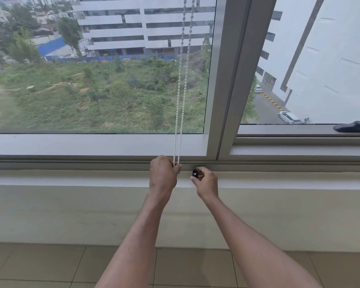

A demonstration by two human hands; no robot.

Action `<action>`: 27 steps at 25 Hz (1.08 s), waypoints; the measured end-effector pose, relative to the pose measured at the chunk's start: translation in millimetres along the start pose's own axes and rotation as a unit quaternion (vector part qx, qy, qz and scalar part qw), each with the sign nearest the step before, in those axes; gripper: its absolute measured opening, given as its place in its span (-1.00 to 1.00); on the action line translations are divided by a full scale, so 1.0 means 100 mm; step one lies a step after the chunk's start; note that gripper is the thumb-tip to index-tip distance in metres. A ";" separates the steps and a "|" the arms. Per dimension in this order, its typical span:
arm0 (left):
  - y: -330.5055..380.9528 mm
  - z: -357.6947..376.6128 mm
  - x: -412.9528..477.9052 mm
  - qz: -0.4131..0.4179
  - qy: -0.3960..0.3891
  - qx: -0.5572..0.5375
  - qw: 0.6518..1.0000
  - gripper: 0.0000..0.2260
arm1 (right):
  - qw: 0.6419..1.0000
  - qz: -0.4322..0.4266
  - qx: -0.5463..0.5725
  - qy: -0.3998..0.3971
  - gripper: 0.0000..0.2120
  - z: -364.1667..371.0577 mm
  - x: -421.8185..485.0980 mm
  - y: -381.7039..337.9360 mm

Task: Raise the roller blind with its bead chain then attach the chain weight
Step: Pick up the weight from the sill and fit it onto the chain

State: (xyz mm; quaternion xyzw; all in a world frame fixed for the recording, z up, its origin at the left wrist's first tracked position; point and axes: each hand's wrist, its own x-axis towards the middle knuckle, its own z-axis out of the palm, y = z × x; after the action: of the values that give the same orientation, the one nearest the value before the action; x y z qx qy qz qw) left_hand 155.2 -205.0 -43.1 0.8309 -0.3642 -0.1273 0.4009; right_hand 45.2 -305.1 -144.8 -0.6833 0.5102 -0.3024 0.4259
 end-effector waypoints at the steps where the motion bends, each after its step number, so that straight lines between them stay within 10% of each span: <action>1: 0.00 0.00 0.00 -0.003 -0.003 -0.001 1.000 -0.65 | 1.000 0.001 -0.005 0.001 -0.70 0.01 0.02 0.00; 18: 0.16 0.27 -0.18 0.006 -0.062 -0.051 0.997 -0.74 | 0.957 0.012 0.250 -0.144 -0.83 -0.54 -0.68 0.07; 27: 0.28 0.55 -0.29 -0.111 -0.194 -0.271 0.936 -0.86 | 0.955 -0.023 0.293 -0.033 -0.81 -0.95 -0.96 0.14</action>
State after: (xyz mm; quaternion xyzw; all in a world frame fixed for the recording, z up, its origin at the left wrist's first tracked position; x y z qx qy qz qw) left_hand 93.5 -227.5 -59.8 0.6854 -0.2922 -0.4232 0.5156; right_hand -69.8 -240.6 -111.7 -0.5495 0.3690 -0.4256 0.6171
